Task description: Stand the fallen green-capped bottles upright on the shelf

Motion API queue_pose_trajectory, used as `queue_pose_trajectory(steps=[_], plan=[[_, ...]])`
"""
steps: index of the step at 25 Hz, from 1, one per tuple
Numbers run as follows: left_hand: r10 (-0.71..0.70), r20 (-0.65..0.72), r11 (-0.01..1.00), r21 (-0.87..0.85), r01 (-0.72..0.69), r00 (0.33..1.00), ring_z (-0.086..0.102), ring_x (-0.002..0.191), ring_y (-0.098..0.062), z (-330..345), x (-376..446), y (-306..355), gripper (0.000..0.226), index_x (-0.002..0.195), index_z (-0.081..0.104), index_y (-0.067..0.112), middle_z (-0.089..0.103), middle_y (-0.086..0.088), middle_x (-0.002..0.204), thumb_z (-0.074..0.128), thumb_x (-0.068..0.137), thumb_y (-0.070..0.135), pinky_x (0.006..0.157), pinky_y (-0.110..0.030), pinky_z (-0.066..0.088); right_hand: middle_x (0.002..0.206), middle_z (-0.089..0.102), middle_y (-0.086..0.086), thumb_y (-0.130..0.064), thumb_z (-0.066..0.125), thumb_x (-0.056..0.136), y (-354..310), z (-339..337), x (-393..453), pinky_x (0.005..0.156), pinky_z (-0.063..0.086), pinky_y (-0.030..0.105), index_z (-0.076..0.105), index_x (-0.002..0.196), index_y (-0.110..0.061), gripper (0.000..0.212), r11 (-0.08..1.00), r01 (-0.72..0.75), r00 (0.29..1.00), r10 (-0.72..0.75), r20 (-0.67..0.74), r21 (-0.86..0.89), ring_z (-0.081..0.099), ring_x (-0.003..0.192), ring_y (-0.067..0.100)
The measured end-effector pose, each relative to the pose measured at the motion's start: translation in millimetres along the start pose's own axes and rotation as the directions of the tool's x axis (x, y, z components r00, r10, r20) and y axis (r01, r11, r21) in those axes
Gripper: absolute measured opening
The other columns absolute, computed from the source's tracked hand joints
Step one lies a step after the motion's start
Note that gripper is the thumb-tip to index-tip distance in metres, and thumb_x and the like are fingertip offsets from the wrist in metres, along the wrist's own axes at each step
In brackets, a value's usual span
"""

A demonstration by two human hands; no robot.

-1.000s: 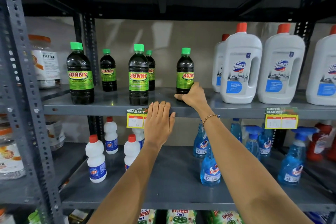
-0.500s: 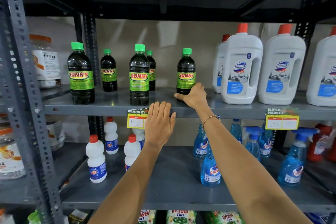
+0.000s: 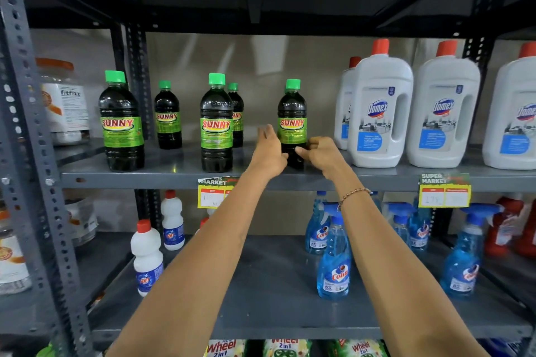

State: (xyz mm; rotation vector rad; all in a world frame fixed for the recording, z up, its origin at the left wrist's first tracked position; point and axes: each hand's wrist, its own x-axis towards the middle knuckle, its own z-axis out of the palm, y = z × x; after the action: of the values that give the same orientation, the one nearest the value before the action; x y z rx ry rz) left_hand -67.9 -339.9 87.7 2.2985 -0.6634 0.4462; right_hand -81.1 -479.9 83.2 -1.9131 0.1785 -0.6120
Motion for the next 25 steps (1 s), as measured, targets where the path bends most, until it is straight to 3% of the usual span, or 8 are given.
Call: queue_pose_trajectory(steps=[2, 5, 12, 21, 25], plan=[[-0.09, 0.103, 0.991, -0.088, 0.099, 0.991, 0.048, 0.123, -0.033, -2, 12, 4, 0.056, 0.136, 0.035, 0.002, 0.047, -0.02, 0.137, 0.062, 0.087, 0.01, 0.094, -0.035, 0.042, 0.12, 0.067, 0.022, -0.01, 0.068, 0.086, -1, 1, -1, 0.103, 0.047, 0.047, 0.061, 0.121, 0.002, 0.037, 1.0, -0.009, 0.999, 0.009, 0.035, -0.016, 0.062, 0.114, 0.034], [-0.105, -0.001, 0.981, -0.164, 0.103, 0.994, 0.059, 0.11, -0.03, 2, 18, -5, 0.039, 0.119, 0.053, 0.002, 0.063, -0.017, 0.119, 0.065, 0.083, 0.005, 0.093, -0.037, 0.049, 0.119, 0.067, 0.021, -0.013, 0.068, 0.086, -2, 1, -2, 0.103, 0.048, 0.047, 0.06, 0.123, 0.0, 0.04, 0.999, 0.007, 0.999, -0.005, 0.043, -0.039, 0.062, 0.114, 0.033], [-0.126, -0.066, 0.916, -0.39, 0.09, 0.99, 0.063, 0.108, -0.023, -1, -2, -4, 0.055, 0.123, 0.055, 0.002, 0.066, -0.015, 0.118, 0.078, 0.073, 0.003, 0.097, -0.033, 0.048, 0.121, 0.067, 0.018, -0.013, 0.066, 0.088, -5, -10, -20, 0.103, 0.048, 0.046, 0.059, 0.126, -0.001, 0.041, 0.999, 0.026, 0.997, -0.023, 0.068, -0.038, 0.062, 0.114, 0.031], [-0.099, -0.06, 0.916, -0.396, 0.068, 0.993, 0.065, 0.105, -0.025, -14, -29, 3, 0.058, 0.123, 0.054, 0.001, 0.067, -0.017, 0.116, 0.08, 0.072, 0.005, 0.096, -0.039, 0.05, 0.123, 0.066, 0.017, -0.017, 0.066, 0.089, -10, -17, -47, 0.104, 0.047, 0.047, 0.058, 0.128, -0.002, 0.043, 0.999, 0.032, 0.995, -0.029, 0.099, -0.031, 0.061, 0.116, 0.031], [-0.083, -0.049, 0.932, -0.358, 0.06, 0.995, 0.06, 0.115, -0.026, -15, -36, 5, 0.06, 0.13, 0.05, 0.001, 0.061, -0.016, 0.127, 0.077, 0.076, 0.007, 0.1, -0.04, 0.047, 0.123, 0.067, 0.016, -0.018, 0.064, 0.09, -12, -18, -57, 0.105, 0.046, 0.047, 0.058, 0.128, -0.003, 0.041, 0.999, 0.037, 0.993, -0.035, 0.113, -0.023, 0.061, 0.117, 0.03]])
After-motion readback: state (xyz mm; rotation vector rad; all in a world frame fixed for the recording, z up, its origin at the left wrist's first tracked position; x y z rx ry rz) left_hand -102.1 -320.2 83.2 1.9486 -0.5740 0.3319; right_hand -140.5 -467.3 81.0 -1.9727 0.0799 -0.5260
